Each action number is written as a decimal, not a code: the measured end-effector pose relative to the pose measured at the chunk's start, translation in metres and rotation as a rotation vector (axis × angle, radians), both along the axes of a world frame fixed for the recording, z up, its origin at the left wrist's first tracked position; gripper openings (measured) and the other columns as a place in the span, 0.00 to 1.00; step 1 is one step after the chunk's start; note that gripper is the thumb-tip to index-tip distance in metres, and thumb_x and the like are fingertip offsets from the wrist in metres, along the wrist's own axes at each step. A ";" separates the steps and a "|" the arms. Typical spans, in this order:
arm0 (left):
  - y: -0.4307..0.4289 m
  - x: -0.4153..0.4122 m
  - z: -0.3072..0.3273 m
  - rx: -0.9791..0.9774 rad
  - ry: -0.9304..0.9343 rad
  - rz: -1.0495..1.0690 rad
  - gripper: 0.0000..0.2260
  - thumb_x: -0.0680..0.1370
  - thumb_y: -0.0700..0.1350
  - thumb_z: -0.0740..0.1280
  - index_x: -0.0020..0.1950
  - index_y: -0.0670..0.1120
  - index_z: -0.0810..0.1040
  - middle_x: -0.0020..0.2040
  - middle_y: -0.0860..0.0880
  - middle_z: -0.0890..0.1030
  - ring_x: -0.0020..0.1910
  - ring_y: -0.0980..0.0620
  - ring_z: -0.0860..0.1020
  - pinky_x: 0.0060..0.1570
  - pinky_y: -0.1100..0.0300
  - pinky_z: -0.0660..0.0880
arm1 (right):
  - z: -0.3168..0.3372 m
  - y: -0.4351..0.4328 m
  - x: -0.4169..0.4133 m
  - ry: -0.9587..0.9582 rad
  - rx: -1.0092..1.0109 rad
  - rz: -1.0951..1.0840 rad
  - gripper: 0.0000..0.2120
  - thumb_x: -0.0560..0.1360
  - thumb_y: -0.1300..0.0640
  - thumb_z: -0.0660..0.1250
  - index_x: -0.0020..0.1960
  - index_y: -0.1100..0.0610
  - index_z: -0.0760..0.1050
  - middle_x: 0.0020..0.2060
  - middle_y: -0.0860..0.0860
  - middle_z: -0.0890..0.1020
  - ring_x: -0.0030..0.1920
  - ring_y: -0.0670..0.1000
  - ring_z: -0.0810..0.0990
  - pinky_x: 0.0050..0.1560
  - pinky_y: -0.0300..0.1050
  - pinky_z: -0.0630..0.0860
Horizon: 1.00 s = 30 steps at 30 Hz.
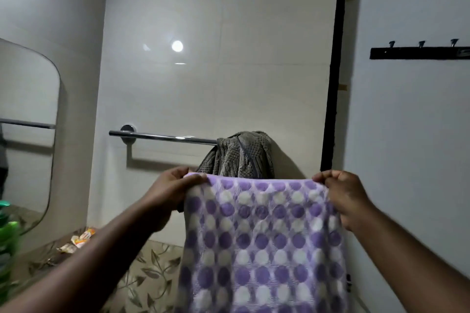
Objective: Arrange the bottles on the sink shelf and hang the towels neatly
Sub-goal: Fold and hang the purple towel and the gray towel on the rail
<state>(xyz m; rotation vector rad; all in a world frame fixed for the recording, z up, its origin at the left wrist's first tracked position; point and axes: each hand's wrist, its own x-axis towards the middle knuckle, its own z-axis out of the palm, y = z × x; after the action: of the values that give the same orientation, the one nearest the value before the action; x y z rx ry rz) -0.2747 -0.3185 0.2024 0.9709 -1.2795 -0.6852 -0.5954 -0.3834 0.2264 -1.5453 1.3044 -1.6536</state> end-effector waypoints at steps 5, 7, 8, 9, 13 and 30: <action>0.009 -0.050 -0.015 -0.018 0.132 -0.066 0.09 0.79 0.43 0.71 0.49 0.36 0.79 0.33 0.43 0.80 0.25 0.51 0.75 0.24 0.61 0.73 | -0.012 0.027 0.045 0.064 -0.234 -0.102 0.19 0.75 0.68 0.61 0.36 0.50 0.84 0.36 0.41 0.87 0.42 0.43 0.84 0.44 0.34 0.77; 0.024 -0.078 -0.011 -0.054 0.087 -0.131 0.10 0.79 0.42 0.72 0.47 0.35 0.77 0.33 0.42 0.79 0.24 0.51 0.76 0.25 0.59 0.76 | -0.015 0.053 0.065 0.090 -0.347 -0.045 0.19 0.74 0.68 0.63 0.38 0.48 0.84 0.38 0.37 0.86 0.41 0.37 0.84 0.43 0.31 0.76; 0.029 -0.088 -0.011 -0.061 0.063 -0.144 0.12 0.79 0.43 0.72 0.47 0.33 0.76 0.33 0.41 0.79 0.25 0.50 0.77 0.27 0.58 0.78 | -0.018 0.065 0.074 0.115 -0.401 -0.013 0.18 0.74 0.67 0.64 0.39 0.47 0.85 0.39 0.38 0.87 0.42 0.36 0.84 0.45 0.31 0.77; 0.033 -0.097 -0.011 -0.083 0.028 -0.128 0.14 0.79 0.44 0.73 0.47 0.33 0.76 0.33 0.41 0.80 0.27 0.49 0.78 0.30 0.55 0.79 | -0.021 0.077 0.080 0.147 -0.457 0.004 0.17 0.74 0.67 0.65 0.41 0.47 0.85 0.40 0.39 0.87 0.44 0.36 0.84 0.47 0.31 0.77; 0.055 -0.117 -0.006 -0.162 -0.081 -0.027 0.17 0.76 0.54 0.72 0.47 0.39 0.80 0.37 0.38 0.84 0.36 0.42 0.83 0.44 0.34 0.81 | -0.029 0.100 0.076 0.200 -0.552 0.073 0.15 0.75 0.65 0.67 0.50 0.47 0.86 0.49 0.38 0.85 0.54 0.37 0.82 0.58 0.38 0.78; 0.065 -0.108 -0.026 -0.171 0.017 -0.108 0.38 0.65 0.54 0.80 0.74 0.61 0.70 0.67 0.51 0.82 0.64 0.54 0.82 0.55 0.63 0.80 | -0.039 0.070 0.027 -0.568 -0.223 0.748 0.23 0.75 0.74 0.62 0.60 0.52 0.81 0.52 0.60 0.87 0.50 0.56 0.86 0.53 0.49 0.83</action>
<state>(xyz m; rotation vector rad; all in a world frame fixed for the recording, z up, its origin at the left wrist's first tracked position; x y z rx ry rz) -0.3829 -0.2531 0.1762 0.7598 -1.3597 -0.6538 -0.5686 -0.3138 0.1875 -1.2946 0.2029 -1.5686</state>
